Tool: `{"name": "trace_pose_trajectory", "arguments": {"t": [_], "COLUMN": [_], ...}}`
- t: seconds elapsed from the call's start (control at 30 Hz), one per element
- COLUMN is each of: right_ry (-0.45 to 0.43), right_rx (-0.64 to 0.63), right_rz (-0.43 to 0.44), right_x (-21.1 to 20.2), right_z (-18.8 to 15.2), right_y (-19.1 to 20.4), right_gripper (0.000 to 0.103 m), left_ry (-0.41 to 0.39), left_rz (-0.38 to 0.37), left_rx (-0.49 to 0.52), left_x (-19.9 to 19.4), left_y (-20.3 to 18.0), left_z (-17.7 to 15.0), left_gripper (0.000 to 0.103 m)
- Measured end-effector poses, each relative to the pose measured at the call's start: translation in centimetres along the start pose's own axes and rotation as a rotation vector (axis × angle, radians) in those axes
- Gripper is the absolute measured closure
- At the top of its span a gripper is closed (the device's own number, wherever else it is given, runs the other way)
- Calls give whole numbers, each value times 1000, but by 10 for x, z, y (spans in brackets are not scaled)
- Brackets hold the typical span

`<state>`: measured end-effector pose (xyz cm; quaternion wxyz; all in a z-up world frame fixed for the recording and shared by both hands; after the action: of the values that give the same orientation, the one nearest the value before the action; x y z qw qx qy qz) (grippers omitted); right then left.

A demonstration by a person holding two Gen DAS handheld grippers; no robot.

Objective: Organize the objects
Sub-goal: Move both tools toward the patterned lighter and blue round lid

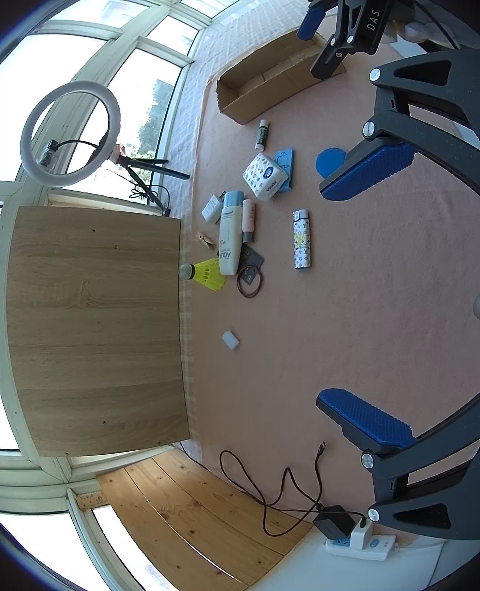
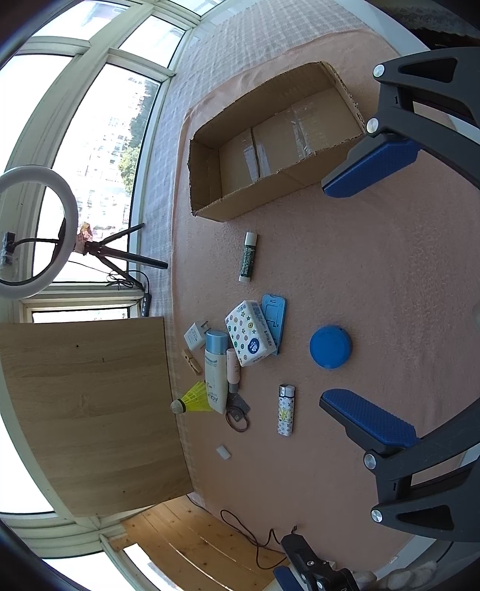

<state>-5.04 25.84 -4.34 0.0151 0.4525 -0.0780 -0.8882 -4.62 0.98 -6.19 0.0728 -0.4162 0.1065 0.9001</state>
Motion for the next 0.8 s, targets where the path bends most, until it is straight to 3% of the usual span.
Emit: {"name": "trace_pose_trajectory", "arguments": {"t": [0.57,0.8], "right_ry": [106,138], "right_rx": [-29,-54], "right_rz": [-17,-9], "right_x": [57,73], "right_z": [-18,-24], "right_y": [-15,-11], "right_gripper": [1,1], "left_ry": [56,116], "left_rz": [-6,-68], "left_rx": [38,96], "left_x": [58,97], "left_y": [4,-14], "left_z": [3,10], "left_gripper": [0,0]}}
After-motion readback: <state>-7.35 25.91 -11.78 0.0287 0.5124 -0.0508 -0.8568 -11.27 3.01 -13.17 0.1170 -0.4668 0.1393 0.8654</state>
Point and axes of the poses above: each gripper's, at about its wrist camera, not at the fingertips, and x roughly the way its jaws point, y to its left, z to its top, the point moved 3 cm from there along x, roughly the way its jaws point, and after that the axes turned 14 degrees about x, right-handed, at the moved point
